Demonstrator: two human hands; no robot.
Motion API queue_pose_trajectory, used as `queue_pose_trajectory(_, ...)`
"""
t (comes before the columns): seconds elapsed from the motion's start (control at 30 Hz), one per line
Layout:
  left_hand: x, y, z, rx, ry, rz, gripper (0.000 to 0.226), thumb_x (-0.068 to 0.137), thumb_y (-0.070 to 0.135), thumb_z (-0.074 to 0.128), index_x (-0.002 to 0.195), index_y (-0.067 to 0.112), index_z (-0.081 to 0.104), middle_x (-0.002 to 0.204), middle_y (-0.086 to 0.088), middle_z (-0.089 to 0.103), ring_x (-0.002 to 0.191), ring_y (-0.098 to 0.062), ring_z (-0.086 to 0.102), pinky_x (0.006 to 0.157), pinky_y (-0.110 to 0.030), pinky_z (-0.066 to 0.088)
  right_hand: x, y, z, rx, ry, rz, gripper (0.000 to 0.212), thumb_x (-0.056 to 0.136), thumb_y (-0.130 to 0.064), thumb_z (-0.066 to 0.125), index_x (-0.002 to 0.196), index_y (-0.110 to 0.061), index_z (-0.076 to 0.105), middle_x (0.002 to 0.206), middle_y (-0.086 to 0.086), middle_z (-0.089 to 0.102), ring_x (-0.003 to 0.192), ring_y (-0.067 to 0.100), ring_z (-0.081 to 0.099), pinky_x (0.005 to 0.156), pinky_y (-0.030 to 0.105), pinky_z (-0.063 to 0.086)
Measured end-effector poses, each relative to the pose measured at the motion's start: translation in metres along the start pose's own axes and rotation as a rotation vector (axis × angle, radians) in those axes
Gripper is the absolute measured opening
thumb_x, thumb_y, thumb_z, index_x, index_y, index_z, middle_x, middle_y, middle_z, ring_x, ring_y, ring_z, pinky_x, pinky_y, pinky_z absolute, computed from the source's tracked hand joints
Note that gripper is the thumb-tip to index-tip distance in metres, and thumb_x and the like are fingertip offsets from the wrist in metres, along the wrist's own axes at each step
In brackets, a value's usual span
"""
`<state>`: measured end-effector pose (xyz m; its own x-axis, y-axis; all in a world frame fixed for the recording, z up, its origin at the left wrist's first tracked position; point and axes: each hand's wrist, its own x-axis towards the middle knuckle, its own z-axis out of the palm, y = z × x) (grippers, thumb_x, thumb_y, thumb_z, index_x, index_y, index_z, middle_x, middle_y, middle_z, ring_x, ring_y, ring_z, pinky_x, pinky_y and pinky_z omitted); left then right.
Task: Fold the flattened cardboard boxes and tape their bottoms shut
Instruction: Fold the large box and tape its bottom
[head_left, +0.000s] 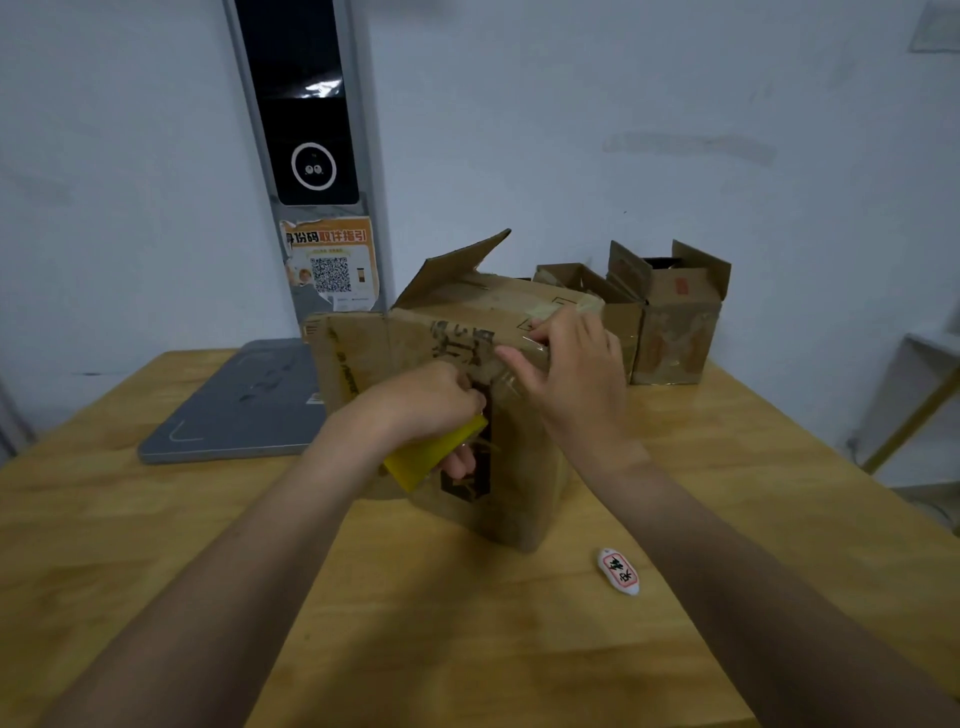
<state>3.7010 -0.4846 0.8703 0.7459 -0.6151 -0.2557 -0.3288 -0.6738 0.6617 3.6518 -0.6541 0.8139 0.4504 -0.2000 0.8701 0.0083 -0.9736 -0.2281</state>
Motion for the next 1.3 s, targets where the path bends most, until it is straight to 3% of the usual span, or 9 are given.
queue_pose_trajectory(0.2, 0.012, -0.008, 0.000, -0.078, 0.112, 0.115, 0.029, 0.110, 0.029, 0.038, 0.104, 0.017, 0.063, 0.072, -0.010, 0.077, 0.051, -0.024, 0.071, 0.055, -0.032, 0.058, -0.004, -0.006, 0.003, -0.106, -0.023, -0.038, 0.051, 0.094, -0.054, 0.057, 0.110, -0.005, 0.060, 0.107, 0.011, 0.061, 0.104, 0.030, 0.059, 0.094, 0.046, 0.049)
queue_pose_trajectory(0.37, 0.013, -0.009, 0.002, -0.071, 0.186, 0.146, 0.033, 0.110, 0.032, 0.042, 0.099, 0.017, 0.069, 0.071, -0.006, 0.078, 0.053, -0.023, 0.072, 0.051, -0.027, 0.056, -0.001, 0.001, -0.016, 0.316, -0.148, 0.126, 0.054, 0.090, -0.053, 0.069, 0.124, -0.018, 0.047, 0.122, -0.005, 0.049, 0.113, 0.013, 0.051, 0.094, 0.027, 0.048)
queue_pose_trajectory(0.5, 0.015, -0.007, 0.005, -0.122, 0.218, 0.146, 0.034, 0.109, 0.029, 0.045, 0.096, 0.012, 0.072, 0.069, -0.010, 0.077, 0.054, -0.028, 0.071, 0.053, -0.033, 0.059, -0.036, 0.020, -0.039, 0.233, 0.024, 0.176, 0.025, 0.098, -0.048, 0.050, 0.098, -0.023, 0.052, 0.106, -0.010, 0.047, 0.101, 0.013, 0.045, 0.083, 0.028, 0.040)
queue_pose_trajectory(0.6, 0.015, -0.005, 0.009, -0.137, 0.241, 0.152, 0.034, 0.108, 0.028, 0.046, 0.095, 0.011, 0.073, 0.070, -0.011, 0.077, 0.050, -0.025, 0.070, 0.046, -0.027, 0.054, -0.074, 0.037, -0.050, -0.011, -0.410, 0.363, 0.039, 0.096, -0.052, 0.049, 0.075, -0.021, 0.058, 0.081, -0.006, 0.060, 0.082, 0.022, 0.060, 0.064, 0.033, 0.043)
queue_pose_trajectory(0.7, 0.016, -0.004, 0.014, -0.156, 0.246, 0.144, 0.034, 0.108, 0.026, 0.046, 0.094, 0.010, 0.073, 0.070, -0.012, 0.076, 0.048, -0.025, 0.069, 0.044, -0.026, 0.053, -0.106, 0.049, -0.056, -0.318, -1.007, 0.514, 0.029, 0.084, -0.049, 0.068, 0.082, -0.020, 0.063, 0.090, -0.001, 0.066, 0.091, 0.026, 0.066, 0.074, 0.033, 0.050)
queue_pose_trajectory(0.77, 0.016, -0.003, 0.015, -0.161, 0.253, 0.131, 0.033, 0.107, 0.026, 0.047, 0.094, 0.010, 0.072, 0.069, -0.013, 0.076, 0.048, -0.025, 0.069, 0.046, -0.028, 0.055, -0.124, 0.051, -0.056, -0.358, -1.104, 0.497, 0.034, 0.084, -0.043, 0.074, 0.076, -0.022, 0.048, 0.081, -0.002, 0.056, 0.094, 0.026, 0.066, 0.071, 0.033, 0.048)
queue_pose_trajectory(0.97, 0.013, -0.003, 0.012, -0.076, 0.282, 0.106, 0.030, 0.102, 0.028, 0.048, 0.090, 0.017, 0.073, 0.070, -0.009, 0.077, 0.056, -0.029, 0.074, 0.064, -0.042, 0.065, -0.145, 0.058, -0.045, -0.306, -1.013, 0.344, 0.035, 0.103, -0.025, 0.053, 0.070, -0.020, 0.041, 0.076, 0.000, 0.048, 0.084, 0.032, 0.059, 0.065, 0.034, 0.041)
queue_pose_trajectory(1.17, 0.014, -0.003, 0.013, -0.117, 0.267, 0.100, 0.033, 0.106, 0.028, 0.048, 0.094, 0.012, 0.073, 0.070, -0.012, 0.076, 0.049, -0.027, 0.070, 0.045, -0.027, 0.054, -0.124, 0.058, -0.055, 0.310, -0.749, 0.599, 0.020, 0.098, -0.029, 0.064, 0.080, -0.037, 0.068, 0.062, -0.015, 0.062, 0.058, 0.002, 0.055, 0.052, 0.021, 0.036)
queue_pose_trajectory(1.3, 0.014, -0.002, 0.013, -0.113, 0.264, 0.111, 0.032, 0.106, 0.028, 0.048, 0.094, 0.013, 0.073, 0.069, -0.011, 0.076, 0.050, -0.026, 0.071, 0.046, -0.026, 0.053, -0.098, 0.042, -0.071, 0.762, -0.473, 0.829, 0.020, 0.086, -0.022, 0.076, 0.085, -0.013, 0.058, 0.081, 0.008, 0.075, 0.062, 0.025, 0.071, 0.052, 0.032, 0.055)
